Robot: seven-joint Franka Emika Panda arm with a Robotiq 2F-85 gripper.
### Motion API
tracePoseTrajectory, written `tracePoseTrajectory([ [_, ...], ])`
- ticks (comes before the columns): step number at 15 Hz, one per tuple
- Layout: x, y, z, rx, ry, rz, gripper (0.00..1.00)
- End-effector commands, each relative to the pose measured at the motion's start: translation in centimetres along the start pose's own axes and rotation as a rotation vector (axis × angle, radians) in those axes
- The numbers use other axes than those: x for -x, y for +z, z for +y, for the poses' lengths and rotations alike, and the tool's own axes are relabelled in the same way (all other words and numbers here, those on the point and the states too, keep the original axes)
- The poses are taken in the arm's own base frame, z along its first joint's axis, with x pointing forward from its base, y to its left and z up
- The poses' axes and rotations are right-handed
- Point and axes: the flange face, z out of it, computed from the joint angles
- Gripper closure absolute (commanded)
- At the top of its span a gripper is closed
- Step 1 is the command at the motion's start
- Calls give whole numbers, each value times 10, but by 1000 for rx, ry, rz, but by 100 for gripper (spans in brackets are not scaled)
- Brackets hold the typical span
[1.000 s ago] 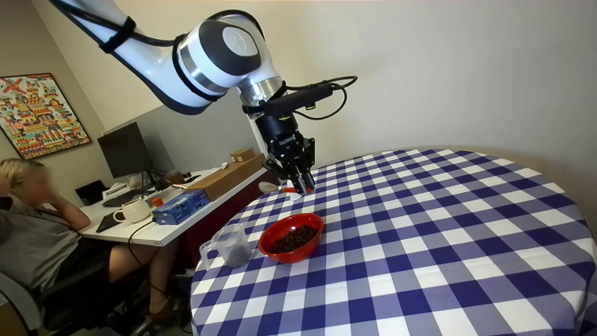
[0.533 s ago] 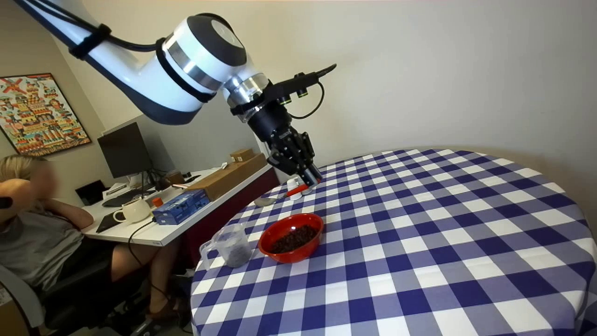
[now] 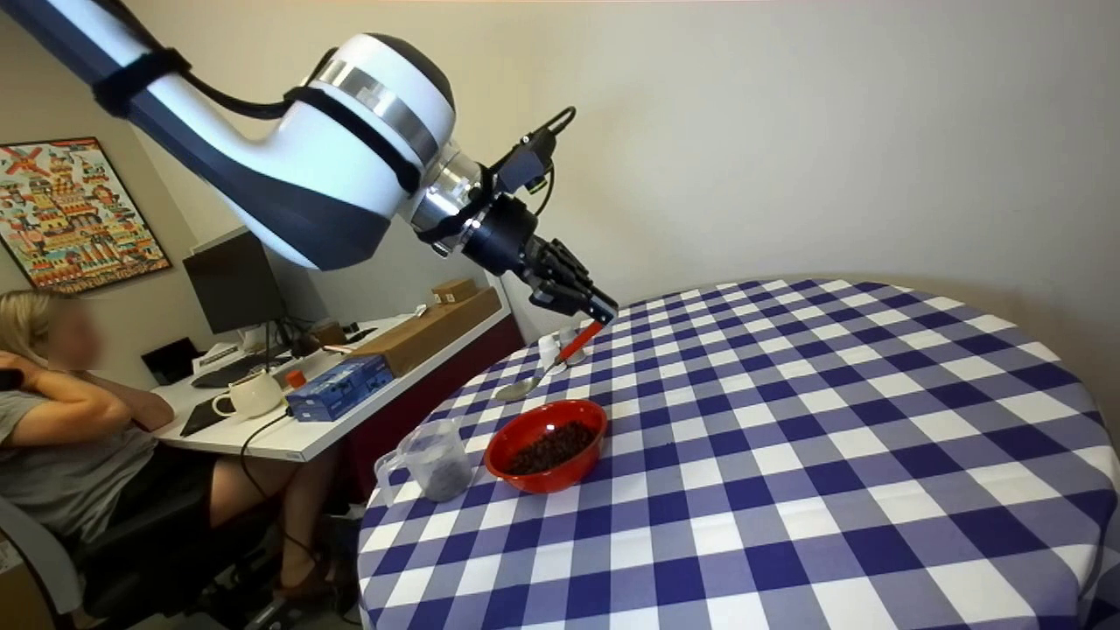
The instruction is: Put a spoonful of the things in the bowl into the jug
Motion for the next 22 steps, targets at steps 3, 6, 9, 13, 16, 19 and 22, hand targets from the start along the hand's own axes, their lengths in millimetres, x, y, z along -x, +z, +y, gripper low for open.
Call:
tracePoseTrajectory([
  [3, 5, -27, 15, 232, -87, -87, 95],
  [6, -1, -39, 23, 342, -163, -145, 95],
  [9, -15, -51, 30, 462, -216, -191, 95],
  [13, -39, -34, 12, 577, -257, -222, 95],
  [16, -64, -38, 16, 557, -262, -272, 95],
  [19, -74, -33, 9, 551, -272, -304, 95],
  [22, -75, -26, 3, 540, -271, -335, 95],
])
